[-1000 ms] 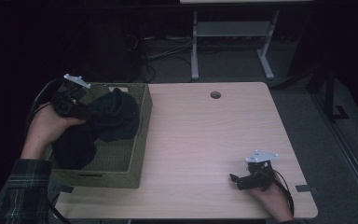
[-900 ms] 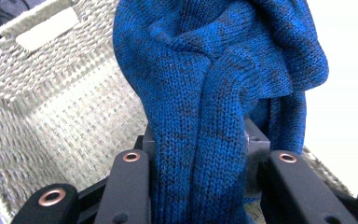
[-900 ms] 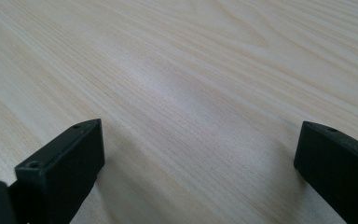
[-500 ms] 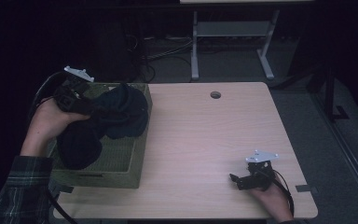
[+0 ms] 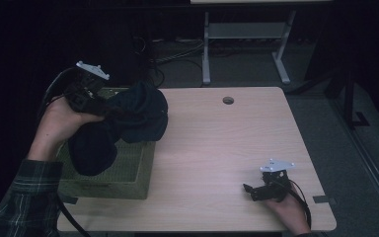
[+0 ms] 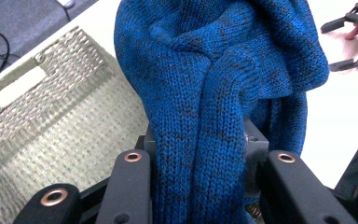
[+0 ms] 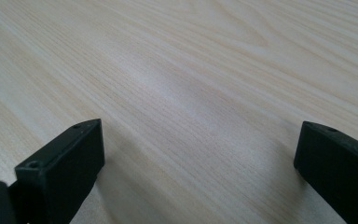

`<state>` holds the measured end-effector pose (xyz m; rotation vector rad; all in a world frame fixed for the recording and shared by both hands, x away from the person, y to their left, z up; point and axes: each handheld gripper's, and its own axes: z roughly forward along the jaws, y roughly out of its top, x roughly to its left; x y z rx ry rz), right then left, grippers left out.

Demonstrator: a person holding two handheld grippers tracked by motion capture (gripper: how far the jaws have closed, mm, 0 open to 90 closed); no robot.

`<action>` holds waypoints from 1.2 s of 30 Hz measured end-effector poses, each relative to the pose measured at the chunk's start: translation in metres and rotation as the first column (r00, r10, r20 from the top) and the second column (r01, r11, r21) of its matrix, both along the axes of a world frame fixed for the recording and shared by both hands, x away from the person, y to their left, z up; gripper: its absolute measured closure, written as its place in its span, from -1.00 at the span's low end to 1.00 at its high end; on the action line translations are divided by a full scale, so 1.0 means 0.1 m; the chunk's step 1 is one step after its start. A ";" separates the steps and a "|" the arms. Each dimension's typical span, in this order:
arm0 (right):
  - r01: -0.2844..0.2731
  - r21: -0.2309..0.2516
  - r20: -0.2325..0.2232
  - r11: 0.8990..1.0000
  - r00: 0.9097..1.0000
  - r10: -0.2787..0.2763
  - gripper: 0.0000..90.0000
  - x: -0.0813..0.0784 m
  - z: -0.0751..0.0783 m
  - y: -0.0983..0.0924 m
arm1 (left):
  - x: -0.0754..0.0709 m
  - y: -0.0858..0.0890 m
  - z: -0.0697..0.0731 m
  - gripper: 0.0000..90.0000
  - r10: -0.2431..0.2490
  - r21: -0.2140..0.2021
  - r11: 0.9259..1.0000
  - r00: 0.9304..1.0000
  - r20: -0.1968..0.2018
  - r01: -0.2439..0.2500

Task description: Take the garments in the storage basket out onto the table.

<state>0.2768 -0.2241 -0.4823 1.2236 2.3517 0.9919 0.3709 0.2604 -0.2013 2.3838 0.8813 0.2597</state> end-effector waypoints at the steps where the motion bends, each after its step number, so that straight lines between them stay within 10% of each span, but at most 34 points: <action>1: 0.000 0.000 0.000 1.000 1.000 0.000 -0.97 0.00 0.00 0.00 | 0.00 -0.03 0.02 0.44 -0.004 -0.001 1.000 1.000 0.004 0.004; 36: -0.006 -0.003 0.001 1.000 1.000 0.006 -0.97 0.01 0.00 0.00 | 0.04 -1.03 0.18 0.48 -0.151 -0.022 0.988 0.988 -0.001 0.151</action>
